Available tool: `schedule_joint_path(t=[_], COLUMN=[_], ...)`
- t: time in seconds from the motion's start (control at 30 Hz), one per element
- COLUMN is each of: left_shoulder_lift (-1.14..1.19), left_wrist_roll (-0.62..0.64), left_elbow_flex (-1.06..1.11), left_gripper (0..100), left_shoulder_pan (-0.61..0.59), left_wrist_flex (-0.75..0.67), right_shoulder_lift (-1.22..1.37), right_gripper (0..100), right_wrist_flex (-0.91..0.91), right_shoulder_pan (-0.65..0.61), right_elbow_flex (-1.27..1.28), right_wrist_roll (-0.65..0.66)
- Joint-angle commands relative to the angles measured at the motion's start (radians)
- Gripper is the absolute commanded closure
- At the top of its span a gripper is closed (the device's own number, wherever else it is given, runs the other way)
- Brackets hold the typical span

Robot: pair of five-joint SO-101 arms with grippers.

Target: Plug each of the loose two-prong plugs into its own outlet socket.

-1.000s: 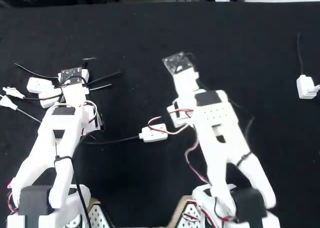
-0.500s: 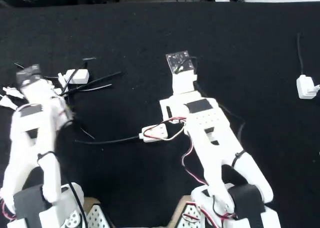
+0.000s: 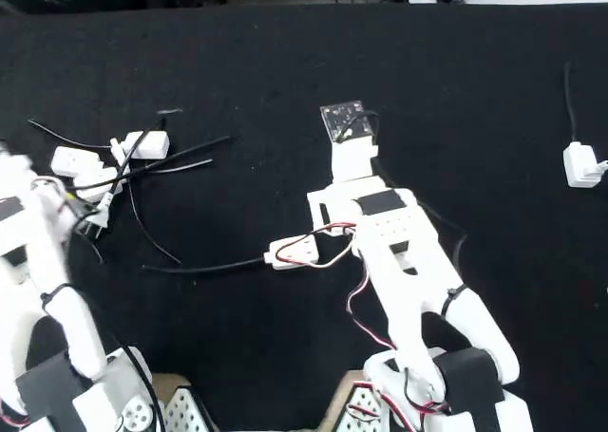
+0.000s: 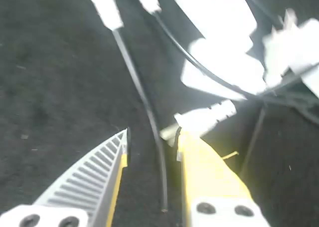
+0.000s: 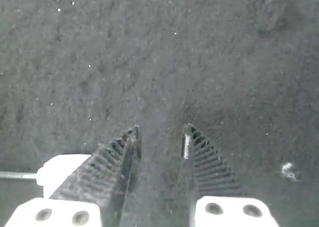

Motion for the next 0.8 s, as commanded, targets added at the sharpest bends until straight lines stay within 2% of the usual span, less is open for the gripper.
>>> schedule_joint_path(t=[0.0,0.13,0.27,0.4,0.5,0.63,0.77], left_shoulder_lift=[-0.005,0.040,0.183,0.358,0.470,0.594,0.686], left_wrist_roll=[-0.026,-0.066,-0.064,-0.069,-0.069,-0.069,-0.069], left_elbow_flex=[-0.119,-0.182,-0.272,-0.417,-0.552,-0.746,-0.871], left_gripper=[83,77,76,76,76,76,76], left_shoulder_pan=[-0.053,-0.053,-0.047,-0.042,-0.085,-0.131,-0.127], left_wrist_flex=[0.012,0.012,0.026,0.120,0.166,0.235,0.351], right_shoulder_lift=[-0.005,-0.005,-0.005,-0.005,-0.005,-0.005,-0.005], right_gripper=[86.4,86.4,86.4,86.4,86.4,86.4,86.4], right_wrist_flex=[-0.034,-0.074,-0.075,-0.075,-0.075,-0.075,-0.077], right_shoulder_pan=[0.014,0.012,0.011,0.011,0.012,0.011,0.009], right_elbow_flex=[0.021,0.054,0.054,0.054,0.054,0.054,0.054], right_wrist_roll=[-0.006,-0.006,-0.006,-0.006,-0.006,-0.006,-0.006])
